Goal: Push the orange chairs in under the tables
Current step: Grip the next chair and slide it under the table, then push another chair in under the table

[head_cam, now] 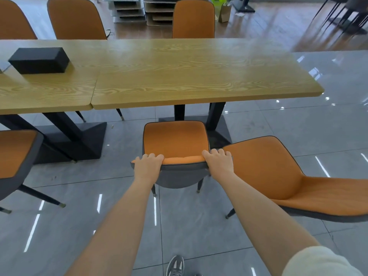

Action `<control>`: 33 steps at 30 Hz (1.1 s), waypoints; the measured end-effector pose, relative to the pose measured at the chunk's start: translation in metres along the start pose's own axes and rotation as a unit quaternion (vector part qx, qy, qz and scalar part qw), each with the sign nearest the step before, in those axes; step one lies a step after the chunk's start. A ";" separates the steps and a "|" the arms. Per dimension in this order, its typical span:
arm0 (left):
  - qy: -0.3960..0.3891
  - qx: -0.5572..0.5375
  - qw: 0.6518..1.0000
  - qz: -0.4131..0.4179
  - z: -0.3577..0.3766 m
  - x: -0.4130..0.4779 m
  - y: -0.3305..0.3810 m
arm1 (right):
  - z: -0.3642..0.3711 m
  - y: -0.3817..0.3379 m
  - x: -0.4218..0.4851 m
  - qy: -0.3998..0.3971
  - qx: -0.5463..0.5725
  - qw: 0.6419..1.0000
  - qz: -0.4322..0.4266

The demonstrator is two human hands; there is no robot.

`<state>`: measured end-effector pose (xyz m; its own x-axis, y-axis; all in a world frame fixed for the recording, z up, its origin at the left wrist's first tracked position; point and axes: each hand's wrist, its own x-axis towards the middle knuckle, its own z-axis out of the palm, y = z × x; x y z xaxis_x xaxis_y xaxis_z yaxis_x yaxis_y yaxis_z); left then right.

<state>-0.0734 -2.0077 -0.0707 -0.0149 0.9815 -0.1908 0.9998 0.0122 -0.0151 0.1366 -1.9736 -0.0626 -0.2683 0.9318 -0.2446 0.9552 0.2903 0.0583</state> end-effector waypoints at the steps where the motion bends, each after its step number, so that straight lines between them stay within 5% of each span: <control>1: -0.001 0.000 1.000 0.000 0.000 -0.001 0.000 | 0.001 -0.002 -0.002 0.001 0.005 1.000 0.015; 10: -0.049 -0.064 0.996 0.030 -0.003 -0.003 0.003 | 0.005 -0.005 -0.021 0.005 0.062 0.997 0.040; 17: -0.032 -0.033 0.989 0.140 -0.017 0.004 0.053 | -0.002 0.026 -0.055 -0.012 0.125 0.986 0.112; 33: 0.043 -0.021 0.940 0.339 -0.079 -0.034 0.349 | -0.010 0.267 -0.252 0.079 0.168 0.931 0.314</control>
<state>0.2774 -2.0219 0.0081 0.6241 0.7788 -0.0632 0.7794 -0.6148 0.1207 0.4578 -2.1292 0.0239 0.3659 0.9232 -0.1178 0.9083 -0.3818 -0.1709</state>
